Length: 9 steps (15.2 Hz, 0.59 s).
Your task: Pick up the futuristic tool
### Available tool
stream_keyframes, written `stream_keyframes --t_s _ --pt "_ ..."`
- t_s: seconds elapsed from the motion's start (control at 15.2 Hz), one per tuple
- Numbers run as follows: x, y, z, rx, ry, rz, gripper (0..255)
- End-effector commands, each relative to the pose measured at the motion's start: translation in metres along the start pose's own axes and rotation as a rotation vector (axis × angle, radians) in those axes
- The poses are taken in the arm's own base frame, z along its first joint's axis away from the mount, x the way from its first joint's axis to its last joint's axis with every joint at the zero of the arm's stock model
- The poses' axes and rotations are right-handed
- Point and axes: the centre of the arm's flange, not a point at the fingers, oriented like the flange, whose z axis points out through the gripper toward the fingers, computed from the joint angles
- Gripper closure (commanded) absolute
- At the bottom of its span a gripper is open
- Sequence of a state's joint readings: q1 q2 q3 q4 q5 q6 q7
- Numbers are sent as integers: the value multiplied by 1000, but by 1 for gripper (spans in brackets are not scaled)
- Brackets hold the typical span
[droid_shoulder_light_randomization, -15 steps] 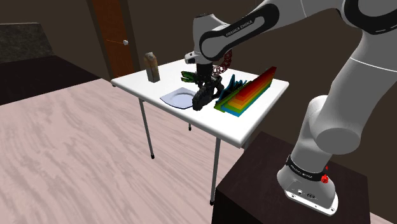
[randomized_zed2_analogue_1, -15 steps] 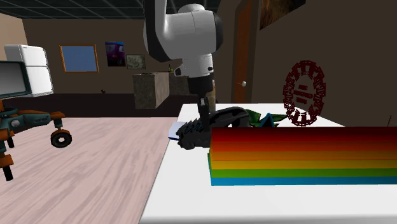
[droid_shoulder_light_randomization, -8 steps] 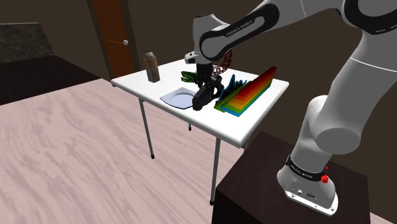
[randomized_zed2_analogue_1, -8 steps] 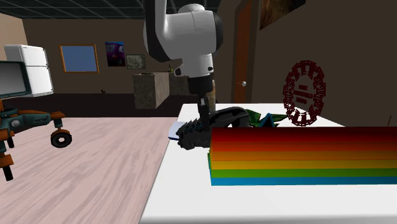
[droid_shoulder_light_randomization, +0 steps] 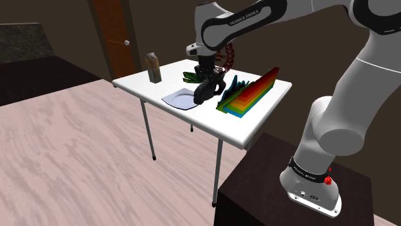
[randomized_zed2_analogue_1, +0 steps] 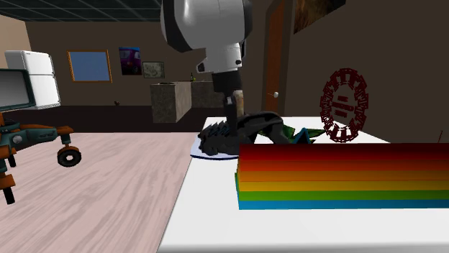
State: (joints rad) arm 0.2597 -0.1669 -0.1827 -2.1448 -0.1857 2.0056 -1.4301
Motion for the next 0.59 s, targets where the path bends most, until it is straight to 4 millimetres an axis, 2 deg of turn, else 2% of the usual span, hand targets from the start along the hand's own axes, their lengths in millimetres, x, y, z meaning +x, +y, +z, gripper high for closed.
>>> stream_keyframes --t_s 0.0,0.4,0.53 --pt "-1 0 -11 -1 0 0 255" --pt "-5 2 -42 -1 0 0 255" --pt "-6 2 -43 -1 0 0 255"
